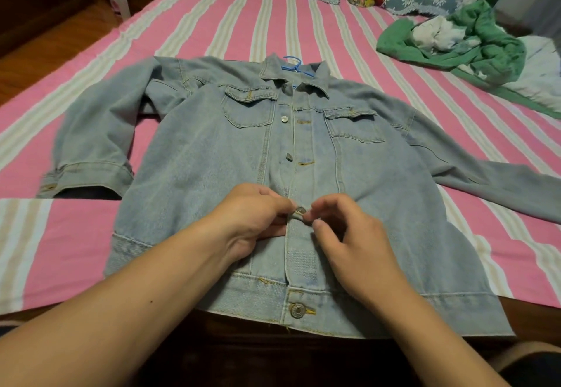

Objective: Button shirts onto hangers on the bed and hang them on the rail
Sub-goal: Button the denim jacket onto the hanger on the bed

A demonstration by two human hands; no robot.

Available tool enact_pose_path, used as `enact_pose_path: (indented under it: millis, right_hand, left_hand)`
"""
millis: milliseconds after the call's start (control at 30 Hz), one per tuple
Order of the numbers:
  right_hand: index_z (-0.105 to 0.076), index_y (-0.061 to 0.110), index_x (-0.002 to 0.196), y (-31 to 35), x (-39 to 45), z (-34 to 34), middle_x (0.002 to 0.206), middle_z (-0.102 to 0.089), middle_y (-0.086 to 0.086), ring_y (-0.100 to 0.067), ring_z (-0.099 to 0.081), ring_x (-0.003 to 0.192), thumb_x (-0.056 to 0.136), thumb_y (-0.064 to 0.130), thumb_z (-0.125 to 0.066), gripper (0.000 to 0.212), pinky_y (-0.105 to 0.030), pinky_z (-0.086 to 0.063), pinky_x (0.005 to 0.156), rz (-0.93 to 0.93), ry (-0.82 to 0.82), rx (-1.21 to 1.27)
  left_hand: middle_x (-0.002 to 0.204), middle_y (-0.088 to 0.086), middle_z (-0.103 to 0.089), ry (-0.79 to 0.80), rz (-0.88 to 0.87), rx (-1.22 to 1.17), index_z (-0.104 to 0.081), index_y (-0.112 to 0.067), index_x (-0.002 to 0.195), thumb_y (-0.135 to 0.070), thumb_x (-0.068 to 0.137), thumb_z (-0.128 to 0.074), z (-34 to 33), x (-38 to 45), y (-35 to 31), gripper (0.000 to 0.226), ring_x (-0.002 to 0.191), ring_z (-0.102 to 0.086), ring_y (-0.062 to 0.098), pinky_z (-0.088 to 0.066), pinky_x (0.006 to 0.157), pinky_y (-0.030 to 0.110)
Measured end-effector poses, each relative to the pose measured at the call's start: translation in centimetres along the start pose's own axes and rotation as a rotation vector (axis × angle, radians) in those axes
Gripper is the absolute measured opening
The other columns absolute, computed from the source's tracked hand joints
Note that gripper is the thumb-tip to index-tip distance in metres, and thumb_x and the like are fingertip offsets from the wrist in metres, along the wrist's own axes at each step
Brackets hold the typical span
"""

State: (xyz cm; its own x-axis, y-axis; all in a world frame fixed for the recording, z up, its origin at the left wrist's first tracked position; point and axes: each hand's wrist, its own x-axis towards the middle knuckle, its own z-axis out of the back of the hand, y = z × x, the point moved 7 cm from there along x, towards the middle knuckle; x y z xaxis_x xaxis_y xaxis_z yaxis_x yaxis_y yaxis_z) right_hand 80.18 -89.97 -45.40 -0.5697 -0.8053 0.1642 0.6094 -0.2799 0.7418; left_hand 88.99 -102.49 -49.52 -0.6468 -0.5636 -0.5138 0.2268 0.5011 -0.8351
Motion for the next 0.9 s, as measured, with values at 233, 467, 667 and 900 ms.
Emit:
enact_pose_path:
  millis: [233, 467, 667, 900]
  right_hand:
    - [-0.062, 0.030, 0.096, -1.6, 1.4, -1.0, 0.078, -0.073, 0.006, -0.007, -0.067, 0.076, 0.089, 0.016, -0.073, 0.018, -0.032, -0.053, 0.079, -0.151, 0.042, 0.159]
    - [-0.078, 0.025, 0.098, 0.1, 4.5, -0.1, 0.094, -0.067, 0.008, -0.007, -0.066, 0.085, 0.085, 0.008, -0.078, 0.022, -0.021, -0.052, 0.077, 0.262, 0.177, -0.093]
    - [-0.076, 0.014, 0.115, 1.6, 4.7, 0.2, 0.098, -0.073, 0.000, -0.020, -0.070, 0.079, 0.095, 0.014, -0.066, 0.023, -0.037, -0.057, 0.060, 0.760, 0.282, -0.460]
    - [-0.071, 0.007, 0.107, 1.9, 4.1, -0.9, 0.088, -0.067, -0.006, -0.026, -0.062, 0.069, 0.101, 0.024, -0.055, 0.024, -0.038, -0.052, 0.053, 0.903, 0.314, -0.646]
  left_hand:
    - [0.062, 0.006, -0.064, 0.024, 0.014, -0.010, -0.056, -0.011, 0.078, 0.014, 0.085, -0.067, -0.1, -0.2, -0.2, 0.028, 0.053, -0.065, 0.016, -0.056, 0.049, 0.024]
    - [0.077, 0.010, -0.058, 0.025, -0.020, 0.016, -0.048, -0.015, 0.079, 0.018, 0.087, -0.061, 0.2, 0.1, -0.1, 0.036, 0.065, -0.062, 0.023, -0.058, 0.053, 0.027]
    - [0.070, 0.006, -0.059, 0.073, 0.000, 0.071, -0.044, -0.017, 0.079, 0.017, 0.090, -0.057, 0.1, 0.3, -0.1, 0.038, 0.062, -0.062, 0.020, -0.056, 0.057, 0.029]
    - [0.070, 0.008, -0.056, 0.074, -0.018, 0.106, -0.044, -0.017, 0.078, 0.015, 0.090, -0.059, -0.1, 0.4, 0.0, 0.037, 0.062, -0.058, 0.020, -0.055, 0.059, 0.031]
